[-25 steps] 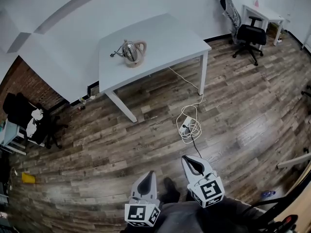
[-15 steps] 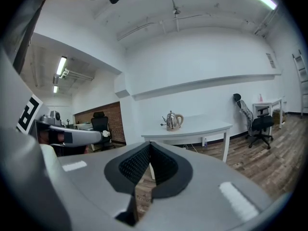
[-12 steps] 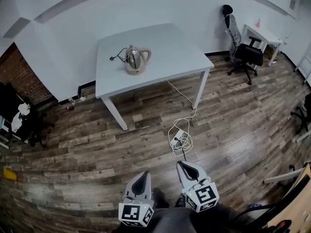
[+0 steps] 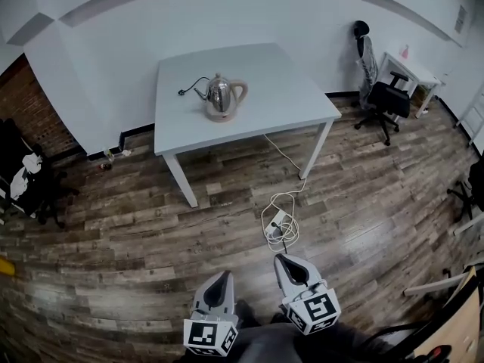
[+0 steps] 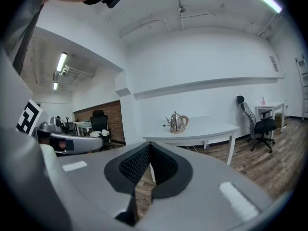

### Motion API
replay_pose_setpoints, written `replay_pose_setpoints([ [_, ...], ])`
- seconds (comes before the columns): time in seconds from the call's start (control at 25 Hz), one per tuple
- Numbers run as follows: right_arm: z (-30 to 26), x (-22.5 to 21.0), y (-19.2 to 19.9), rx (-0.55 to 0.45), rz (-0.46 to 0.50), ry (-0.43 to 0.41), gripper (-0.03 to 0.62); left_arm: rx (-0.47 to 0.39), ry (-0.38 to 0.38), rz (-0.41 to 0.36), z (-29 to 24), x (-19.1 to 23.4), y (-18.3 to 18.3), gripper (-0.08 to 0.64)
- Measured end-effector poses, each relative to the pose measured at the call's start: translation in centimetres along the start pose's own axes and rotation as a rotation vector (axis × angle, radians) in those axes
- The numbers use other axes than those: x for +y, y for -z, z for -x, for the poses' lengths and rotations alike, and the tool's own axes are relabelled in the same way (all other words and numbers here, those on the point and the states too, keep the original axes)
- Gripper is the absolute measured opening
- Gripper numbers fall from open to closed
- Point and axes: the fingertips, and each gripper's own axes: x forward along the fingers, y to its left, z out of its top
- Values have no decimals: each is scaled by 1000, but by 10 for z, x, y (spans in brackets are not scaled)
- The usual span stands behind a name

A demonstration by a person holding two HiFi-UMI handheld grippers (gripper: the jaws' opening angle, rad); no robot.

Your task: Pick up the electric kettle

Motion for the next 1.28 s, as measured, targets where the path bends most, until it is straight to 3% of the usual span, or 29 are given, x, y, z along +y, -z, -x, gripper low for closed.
replay_pose_setpoints([
  [0.44,-28,-12,0,18,9,-29,2,22,-31,3,-22,17,-1,-2],
  [0.92,-47,-97,-13,-23,-62,2,2,89,6,-69,-98,-22,-10,-2],
  [1.28,-56,-140,-17,-48,-76,-14,2,99,-17,-116,-141,-45,-19,-2],
])
